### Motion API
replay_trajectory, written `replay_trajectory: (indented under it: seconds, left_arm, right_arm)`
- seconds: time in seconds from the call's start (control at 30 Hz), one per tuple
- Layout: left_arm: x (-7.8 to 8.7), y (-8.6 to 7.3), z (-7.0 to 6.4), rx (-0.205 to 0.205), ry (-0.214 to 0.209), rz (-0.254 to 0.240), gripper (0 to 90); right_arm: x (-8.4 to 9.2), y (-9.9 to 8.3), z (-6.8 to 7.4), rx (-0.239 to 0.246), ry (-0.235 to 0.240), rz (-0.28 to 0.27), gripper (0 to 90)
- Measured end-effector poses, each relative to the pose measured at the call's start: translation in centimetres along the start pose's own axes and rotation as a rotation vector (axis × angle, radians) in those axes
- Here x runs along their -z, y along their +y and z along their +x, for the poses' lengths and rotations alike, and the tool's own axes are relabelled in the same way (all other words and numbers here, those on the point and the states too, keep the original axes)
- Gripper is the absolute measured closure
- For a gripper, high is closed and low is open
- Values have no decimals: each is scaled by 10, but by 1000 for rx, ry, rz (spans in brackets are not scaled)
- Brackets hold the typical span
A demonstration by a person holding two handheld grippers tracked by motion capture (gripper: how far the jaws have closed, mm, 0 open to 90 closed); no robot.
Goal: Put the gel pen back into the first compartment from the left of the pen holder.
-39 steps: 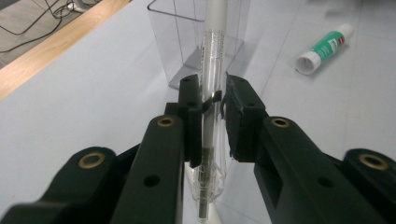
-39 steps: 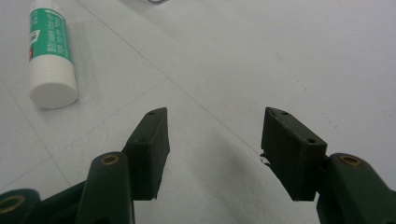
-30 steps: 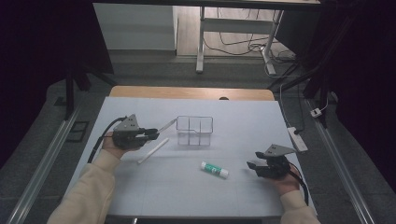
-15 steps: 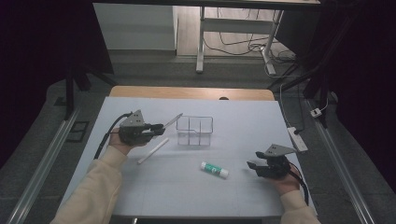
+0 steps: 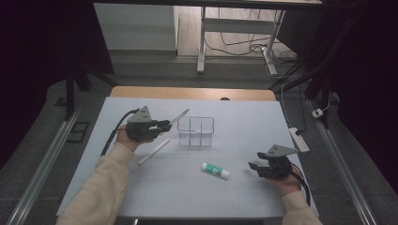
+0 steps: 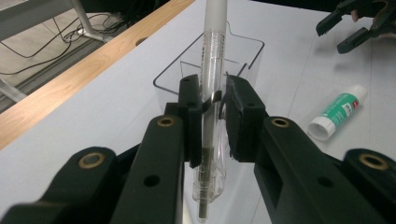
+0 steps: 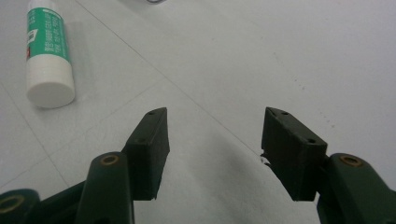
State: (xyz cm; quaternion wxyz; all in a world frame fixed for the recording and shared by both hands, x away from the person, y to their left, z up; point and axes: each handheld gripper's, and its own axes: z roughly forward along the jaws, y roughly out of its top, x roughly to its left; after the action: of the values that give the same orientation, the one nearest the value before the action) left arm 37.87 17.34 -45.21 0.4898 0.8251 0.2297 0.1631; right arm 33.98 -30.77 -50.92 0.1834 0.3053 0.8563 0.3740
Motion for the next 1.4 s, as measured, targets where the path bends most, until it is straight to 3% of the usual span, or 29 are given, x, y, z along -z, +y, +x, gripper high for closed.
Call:
replay_trajectory:
  seconds: [0.33,0.73,1.4]
  left_arm:
    - [-11,11,2,12,4,-12,772]
    - [-21,22,3,45,-1,-66,771]
    - [-39,33,3,56,-7,-89,771]
  right_arm:
    - [0,0,-1,-3,-2,2,411]
    - [0,-1,-1,-1,-4,4,409]
    - [-1,-1,-1,0,-6,14,407]
